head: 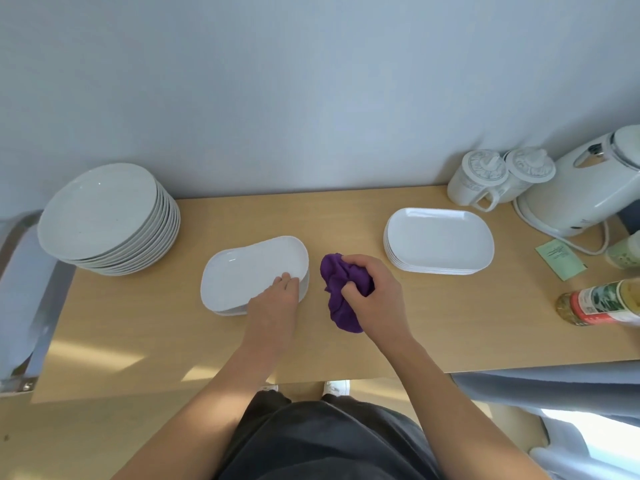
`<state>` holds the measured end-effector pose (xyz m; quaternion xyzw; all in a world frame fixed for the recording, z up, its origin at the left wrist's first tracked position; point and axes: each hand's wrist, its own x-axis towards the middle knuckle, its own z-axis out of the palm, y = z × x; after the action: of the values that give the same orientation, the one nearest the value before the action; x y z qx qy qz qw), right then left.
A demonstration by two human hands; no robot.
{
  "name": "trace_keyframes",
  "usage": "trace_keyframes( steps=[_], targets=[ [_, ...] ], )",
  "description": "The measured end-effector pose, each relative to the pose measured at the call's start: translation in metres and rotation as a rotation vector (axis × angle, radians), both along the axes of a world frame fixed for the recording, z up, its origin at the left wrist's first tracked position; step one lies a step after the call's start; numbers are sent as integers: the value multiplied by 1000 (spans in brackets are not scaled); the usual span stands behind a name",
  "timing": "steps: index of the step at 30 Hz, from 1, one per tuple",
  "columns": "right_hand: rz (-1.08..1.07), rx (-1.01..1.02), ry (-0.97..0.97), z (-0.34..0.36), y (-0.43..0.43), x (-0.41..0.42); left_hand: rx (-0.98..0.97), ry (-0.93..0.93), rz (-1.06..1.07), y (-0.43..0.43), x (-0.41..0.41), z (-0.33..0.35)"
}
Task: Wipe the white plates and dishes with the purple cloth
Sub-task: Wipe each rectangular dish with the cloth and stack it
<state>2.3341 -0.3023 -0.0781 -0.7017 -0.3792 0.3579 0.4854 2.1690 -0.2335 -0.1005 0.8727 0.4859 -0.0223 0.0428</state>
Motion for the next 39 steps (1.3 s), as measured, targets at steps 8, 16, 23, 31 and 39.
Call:
trace_keyframes(
  steps=[8, 16, 23, 31, 39],
  targets=[
    [-70, 83, 18, 22, 16, -21, 142, -422, 187, 32, -14, 51],
    [-118, 386, -168, 91, 86, -53, -485, -1174, 363, 52, -37, 125],
    [-52, 407, -390, 54, 108, -90, -610, -1374, 426, 76, -48, 125],
    [-145, 443, -466, 23, 90, -120, -589, -1208, 324, 94, -52, 115],
    [-202, 225, -295, 68, 146, -79, -539, -1140, 260, 92, -55, 104]
  ],
)
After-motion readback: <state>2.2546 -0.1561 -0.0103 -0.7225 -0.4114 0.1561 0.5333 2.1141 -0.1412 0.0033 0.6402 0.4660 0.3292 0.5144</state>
